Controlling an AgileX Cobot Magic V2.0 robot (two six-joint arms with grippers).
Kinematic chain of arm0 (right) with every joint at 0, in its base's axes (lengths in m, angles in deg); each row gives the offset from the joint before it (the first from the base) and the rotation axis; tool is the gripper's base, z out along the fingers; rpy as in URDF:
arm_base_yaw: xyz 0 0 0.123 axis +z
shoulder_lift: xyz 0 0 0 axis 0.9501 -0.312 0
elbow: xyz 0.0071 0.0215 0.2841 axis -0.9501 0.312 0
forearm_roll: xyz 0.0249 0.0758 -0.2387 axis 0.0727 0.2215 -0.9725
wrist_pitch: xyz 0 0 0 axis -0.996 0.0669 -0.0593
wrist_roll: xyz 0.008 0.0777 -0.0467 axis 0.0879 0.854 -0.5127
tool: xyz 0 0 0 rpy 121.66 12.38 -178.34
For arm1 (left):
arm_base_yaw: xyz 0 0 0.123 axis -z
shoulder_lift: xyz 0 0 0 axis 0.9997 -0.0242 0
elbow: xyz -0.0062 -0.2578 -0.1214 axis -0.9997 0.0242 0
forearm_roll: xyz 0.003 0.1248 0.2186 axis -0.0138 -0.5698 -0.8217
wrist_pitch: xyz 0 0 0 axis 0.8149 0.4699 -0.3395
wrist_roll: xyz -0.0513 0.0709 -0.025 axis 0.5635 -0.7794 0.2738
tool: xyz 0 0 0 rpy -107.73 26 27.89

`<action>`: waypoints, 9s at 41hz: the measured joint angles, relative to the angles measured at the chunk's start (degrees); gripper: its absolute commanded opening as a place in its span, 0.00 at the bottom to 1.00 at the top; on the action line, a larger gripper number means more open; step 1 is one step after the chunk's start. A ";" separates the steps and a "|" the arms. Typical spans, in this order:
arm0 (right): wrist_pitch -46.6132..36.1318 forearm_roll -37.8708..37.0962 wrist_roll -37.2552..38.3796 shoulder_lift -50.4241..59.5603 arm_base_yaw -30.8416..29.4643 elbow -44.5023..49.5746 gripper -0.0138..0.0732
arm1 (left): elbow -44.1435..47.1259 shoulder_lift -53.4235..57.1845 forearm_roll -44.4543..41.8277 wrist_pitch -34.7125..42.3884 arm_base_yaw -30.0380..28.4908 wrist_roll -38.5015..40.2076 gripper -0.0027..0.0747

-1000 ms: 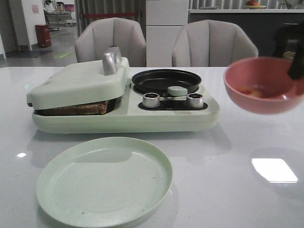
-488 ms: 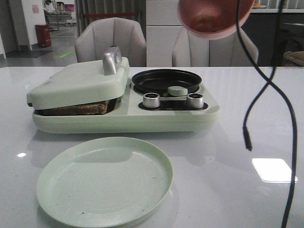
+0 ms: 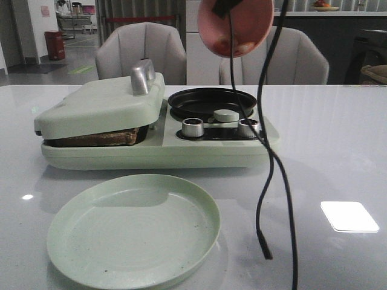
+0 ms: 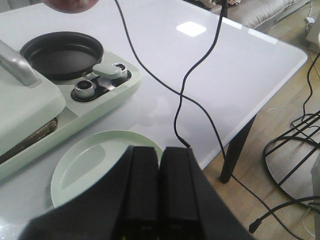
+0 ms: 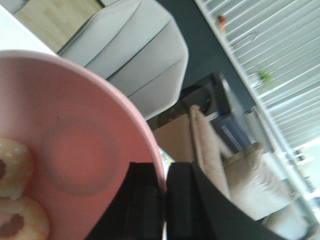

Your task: Make breakfast with bread and shrimp

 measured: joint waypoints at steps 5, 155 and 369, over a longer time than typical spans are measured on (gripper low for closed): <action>3.07 -6.64 2.97 -3.60 1.69 -0.13 0.18 | 0.00 0.00 0.00 0.00 0.00 0.00 0.16; -6.56 103.14 -58.68 25.60 -42.93 41.26 0.18 | 0.00 0.00 0.00 0.00 0.00 0.00 0.16; 5.86 92.12 -46.91 93.88 -18.93 68.82 0.17 | 36.05 30.53 -25.86 31.96 -28.99 22.50 0.16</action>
